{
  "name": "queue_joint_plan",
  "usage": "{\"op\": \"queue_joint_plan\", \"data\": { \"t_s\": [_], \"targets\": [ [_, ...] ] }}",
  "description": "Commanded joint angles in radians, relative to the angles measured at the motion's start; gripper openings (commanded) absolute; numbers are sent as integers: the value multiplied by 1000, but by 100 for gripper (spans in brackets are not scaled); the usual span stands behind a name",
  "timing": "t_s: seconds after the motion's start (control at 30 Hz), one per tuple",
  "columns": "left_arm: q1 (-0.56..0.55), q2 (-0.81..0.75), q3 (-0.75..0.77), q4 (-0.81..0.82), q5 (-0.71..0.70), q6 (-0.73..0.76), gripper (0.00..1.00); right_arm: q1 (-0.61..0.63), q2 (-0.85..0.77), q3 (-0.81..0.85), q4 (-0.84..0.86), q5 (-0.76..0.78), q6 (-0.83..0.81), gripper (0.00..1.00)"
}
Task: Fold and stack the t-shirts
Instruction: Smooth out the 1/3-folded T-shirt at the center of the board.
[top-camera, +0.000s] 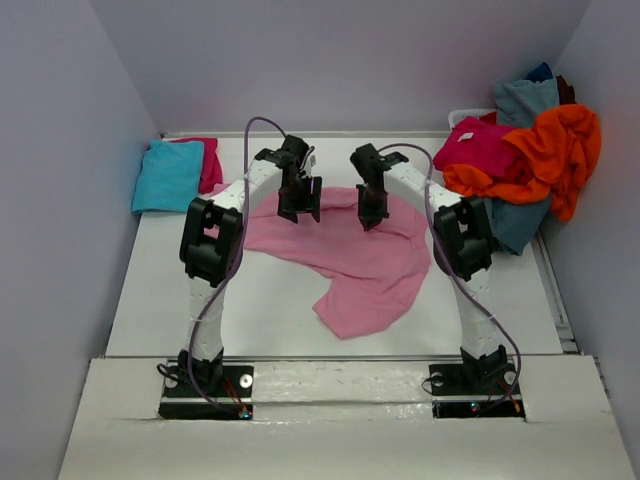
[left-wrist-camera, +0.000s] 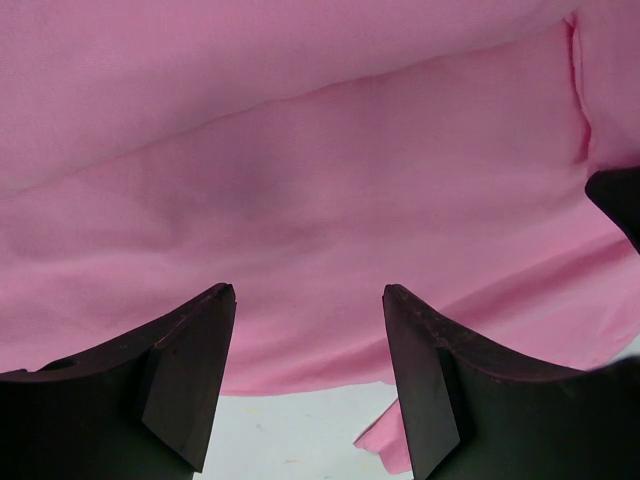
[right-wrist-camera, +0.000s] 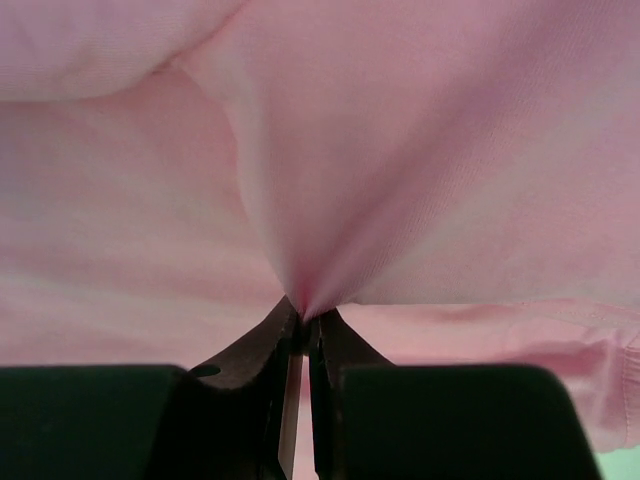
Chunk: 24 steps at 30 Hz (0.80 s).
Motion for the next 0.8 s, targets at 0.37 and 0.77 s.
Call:
{"op": "queue_joint_plan", "data": {
  "t_s": [0.37, 0.77],
  "targets": [
    [-5, -65, -17, 0, 5, 10, 73, 11, 26, 320, -143, -32, -18, 12],
    [-5, -54, -8, -3, 15, 9, 73, 11, -1, 145, -134, -32, -27, 52]
  ]
}}
